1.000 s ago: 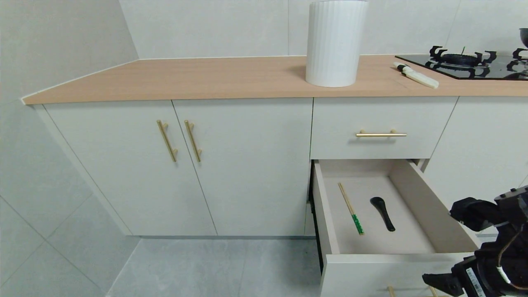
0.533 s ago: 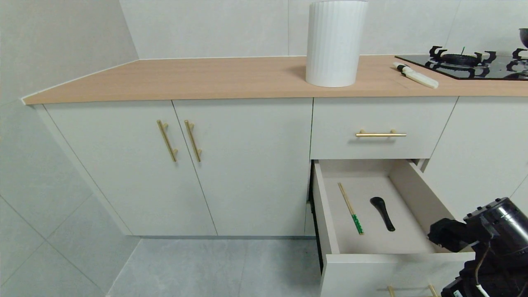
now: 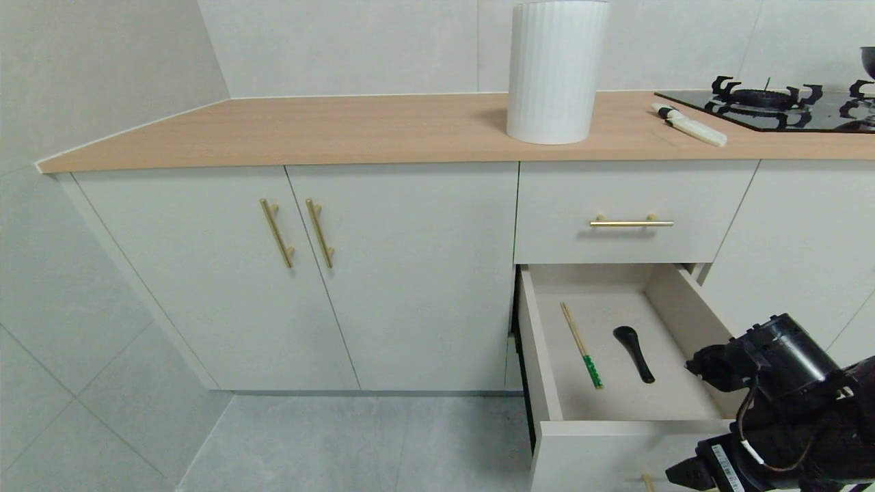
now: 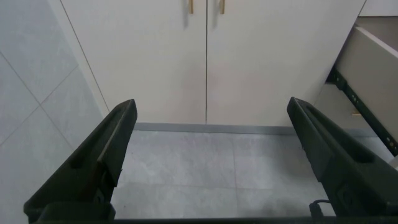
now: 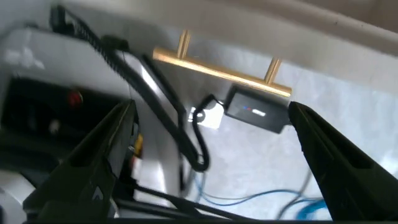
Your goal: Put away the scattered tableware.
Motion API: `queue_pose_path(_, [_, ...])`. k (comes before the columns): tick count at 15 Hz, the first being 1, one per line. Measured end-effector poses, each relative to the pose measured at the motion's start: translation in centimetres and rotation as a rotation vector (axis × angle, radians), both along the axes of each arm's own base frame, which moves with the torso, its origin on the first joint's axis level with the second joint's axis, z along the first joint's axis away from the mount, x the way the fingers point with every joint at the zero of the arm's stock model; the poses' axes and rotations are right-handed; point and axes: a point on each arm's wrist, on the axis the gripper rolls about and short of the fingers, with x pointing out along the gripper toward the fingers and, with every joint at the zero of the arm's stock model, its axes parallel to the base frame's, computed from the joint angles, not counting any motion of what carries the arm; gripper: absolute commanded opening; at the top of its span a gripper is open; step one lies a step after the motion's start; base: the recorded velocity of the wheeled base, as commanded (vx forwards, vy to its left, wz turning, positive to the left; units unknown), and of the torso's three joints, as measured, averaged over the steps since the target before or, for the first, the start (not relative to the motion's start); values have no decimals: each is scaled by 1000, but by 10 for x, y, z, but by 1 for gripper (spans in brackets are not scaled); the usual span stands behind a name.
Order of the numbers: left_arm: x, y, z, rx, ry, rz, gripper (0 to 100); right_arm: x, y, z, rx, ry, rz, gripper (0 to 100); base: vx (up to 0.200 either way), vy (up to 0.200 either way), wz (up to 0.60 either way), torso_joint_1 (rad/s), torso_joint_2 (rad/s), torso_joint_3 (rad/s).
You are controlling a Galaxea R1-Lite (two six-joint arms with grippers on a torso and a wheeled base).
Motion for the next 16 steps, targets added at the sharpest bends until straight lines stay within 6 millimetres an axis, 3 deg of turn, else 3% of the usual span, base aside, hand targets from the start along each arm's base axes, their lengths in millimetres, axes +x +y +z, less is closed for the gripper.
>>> queue_pose_path(8, [0, 0, 0, 0, 0, 0, 100, 29, 9, -5, 1, -80, -172, 100, 0, 0, 0, 0, 0, 0])
queue_pose_path(16, [0, 0, 0, 0, 0, 0, 100, 48, 17, -11, 9, -146, -184, 100, 0, 0, 0, 0, 0, 0])
